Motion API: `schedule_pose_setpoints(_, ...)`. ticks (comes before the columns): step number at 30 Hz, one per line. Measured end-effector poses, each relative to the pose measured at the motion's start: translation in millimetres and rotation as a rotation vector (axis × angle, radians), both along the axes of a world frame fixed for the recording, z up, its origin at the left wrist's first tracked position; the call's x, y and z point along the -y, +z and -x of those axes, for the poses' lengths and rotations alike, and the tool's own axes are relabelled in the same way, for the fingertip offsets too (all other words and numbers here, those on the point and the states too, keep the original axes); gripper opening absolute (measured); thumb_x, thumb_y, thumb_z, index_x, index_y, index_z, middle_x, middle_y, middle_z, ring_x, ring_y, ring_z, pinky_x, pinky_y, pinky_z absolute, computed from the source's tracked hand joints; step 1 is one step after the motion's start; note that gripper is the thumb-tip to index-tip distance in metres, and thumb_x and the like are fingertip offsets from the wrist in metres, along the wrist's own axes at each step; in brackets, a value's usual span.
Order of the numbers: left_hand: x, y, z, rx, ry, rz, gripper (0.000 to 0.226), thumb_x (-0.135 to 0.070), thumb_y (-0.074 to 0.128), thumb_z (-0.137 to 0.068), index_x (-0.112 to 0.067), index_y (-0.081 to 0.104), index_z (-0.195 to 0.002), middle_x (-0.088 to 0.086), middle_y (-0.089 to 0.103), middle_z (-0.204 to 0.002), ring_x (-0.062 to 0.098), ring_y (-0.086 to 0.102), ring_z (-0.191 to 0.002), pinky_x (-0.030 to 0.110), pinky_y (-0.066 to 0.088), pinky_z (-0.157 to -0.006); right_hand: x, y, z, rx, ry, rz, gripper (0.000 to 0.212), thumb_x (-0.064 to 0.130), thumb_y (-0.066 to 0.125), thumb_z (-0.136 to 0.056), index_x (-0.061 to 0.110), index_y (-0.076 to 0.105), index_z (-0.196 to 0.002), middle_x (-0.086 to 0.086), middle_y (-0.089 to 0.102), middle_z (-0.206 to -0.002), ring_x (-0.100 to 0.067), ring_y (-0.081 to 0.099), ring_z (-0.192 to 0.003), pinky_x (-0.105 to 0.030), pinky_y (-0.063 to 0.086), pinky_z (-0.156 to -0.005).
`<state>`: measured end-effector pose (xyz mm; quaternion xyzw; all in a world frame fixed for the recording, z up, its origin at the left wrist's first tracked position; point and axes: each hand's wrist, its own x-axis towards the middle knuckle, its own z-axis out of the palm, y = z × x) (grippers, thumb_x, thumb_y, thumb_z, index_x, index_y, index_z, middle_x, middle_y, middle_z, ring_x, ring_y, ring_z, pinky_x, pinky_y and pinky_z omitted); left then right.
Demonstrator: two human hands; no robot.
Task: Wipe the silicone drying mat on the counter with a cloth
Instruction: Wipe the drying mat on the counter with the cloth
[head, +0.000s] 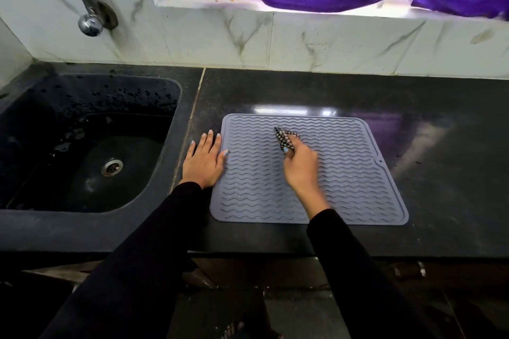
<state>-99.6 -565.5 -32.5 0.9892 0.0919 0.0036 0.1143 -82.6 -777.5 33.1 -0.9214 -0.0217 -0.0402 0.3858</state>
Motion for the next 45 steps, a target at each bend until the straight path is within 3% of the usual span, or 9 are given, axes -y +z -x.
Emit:
schedule_pose_setpoints(3,1.2,-0.4,1.5,0.012,0.012,0.008,0.057,-0.041,0.014,-0.099,-0.012,0.008,-0.148,0.003,0.003,-0.158,0.015,-0.001,-0.145,0.038,-0.004,-0.117,-14.1,-13.1,14.9,-0.028,0.17,0.221,0.048,-0.004,0.047,-0.089,0.011,0.045,-0.134,-0.013,0.052,-0.134,-0.027,0.055,-0.116,-0.039,0.044,-0.103)
schedule_pose_setpoints(7,0.9,-2.0,2.2,0.024,0.01,0.009,0.058,-0.04,0.013,-0.099,-0.01,0.009,-0.148,0.004,0.005,-0.158,0.015,-0.001,-0.145,0.037,-0.004,-0.117,-26.1,-18.0,21.9,-0.059,0.314,0.558,0.056,-0.006,0.029,-0.094,0.005,0.016,-0.147,-0.011,0.009,-0.157,-0.023,0.01,-0.145,-0.033,0.011,-0.117)
schedule_pose_setpoints(14,0.3,-2.8,1.3,0.038,0.001,0.008,0.07,-0.046,0.003,-0.088,-0.011,0.01,-0.148,0.003,0.005,-0.158,0.015,0.0,-0.145,0.038,-0.004,-0.117,-19.9,1.6,5.3,-0.112,0.306,0.555,0.052,-0.003,0.053,-0.085,0.009,0.043,-0.134,-0.012,0.045,-0.139,-0.033,0.046,-0.124,-0.039,0.04,-0.101)
schedule_pose_setpoints(23,-5.4,6.4,0.3,-0.046,-0.027,0.095,0.058,-0.038,0.024,-0.1,-0.011,0.007,-0.148,0.004,0.0,-0.158,0.017,-0.003,-0.145,0.038,-0.006,-0.117,32.2,19.9,-38.3,-0.587,0.045,-0.487,0.019,0.005,0.045,-0.095,0.011,0.058,-0.082,-0.007,0.059,-0.078,-0.02,0.056,-0.073,-0.028,0.047,-0.065)
schedule_pose_setpoints(28,-1.5,1.2,2.2,-0.022,-0.026,0.016,0.06,-0.041,0.017,-0.099,-0.009,0.005,-0.148,0.006,0.0,-0.158,0.018,-0.003,-0.145,0.039,-0.006,-0.117,11.9,20.1,-2.2,-0.198,-0.033,0.178,0.023,0.007,0.047,-0.092,0.005,0.059,-0.112,-0.015,0.063,-0.103,-0.025,0.056,-0.09,-0.027,0.041,-0.071)
schedule_pose_setpoints(30,-1.7,-1.4,3.0,-0.01,-0.025,-0.006,0.064,-0.044,0.01,-0.095,-0.008,0.006,-0.148,0.006,0.002,-0.158,0.019,-0.002,-0.145,0.039,-0.005,-0.116,-5.3,-2.9,20.5,-0.159,0.032,0.293,0.036,0.002,0.046,-0.091,0.001,0.048,-0.128,-0.021,0.052,-0.13,-0.031,0.051,-0.116,-0.033,0.042,-0.095)
schedule_pose_setpoints(34,-1.8,-4.1,1.4,-0.009,-0.025,-0.027,0.06,-0.041,0.014,-0.098,-0.007,0.006,-0.148,0.007,0.001,-0.158,0.019,-0.002,-0.145,0.04,-0.005,-0.117,-13.9,-44.3,40.6,-0.016,0.13,0.413,0.065,-0.006,0.037,-0.091,0.003,0.008,-0.148,-0.016,0.003,-0.157,-0.023,0.002,-0.146,-0.028,-0.004,-0.116)
schedule_pose_setpoints(41,0.0,-1.8,2.0,-0.005,-0.02,-0.018,0.059,-0.038,0.019,-0.099,-0.008,0.006,-0.148,0.007,0.001,-0.158,0.019,-0.003,-0.145,0.039,-0.006,-0.116,3.6,-32.0,35.6,-0.059,0.11,0.062,0.055,-0.001,0.044,-0.091,0.017,0.036,-0.143,0.001,0.031,-0.151,-0.015,0.032,-0.138,-0.021,0.015,-0.11)
schedule_pose_setpoints(45,-0.7,1.3,2.6,-0.013,-0.025,0.021,0.059,-0.038,0.021,-0.099,-0.008,0.006,-0.148,0.007,0.001,-0.158,0.019,-0.003,-0.145,0.039,-0.005,-0.117,28.2,-16.8,13.9,-0.318,-0.032,-0.568,0.04,0.003,0.043,-0.096,0.008,0.046,-0.135,0.002,0.056,-0.118,-0.017,0.054,-0.112,-0.02,0.042,-0.087)
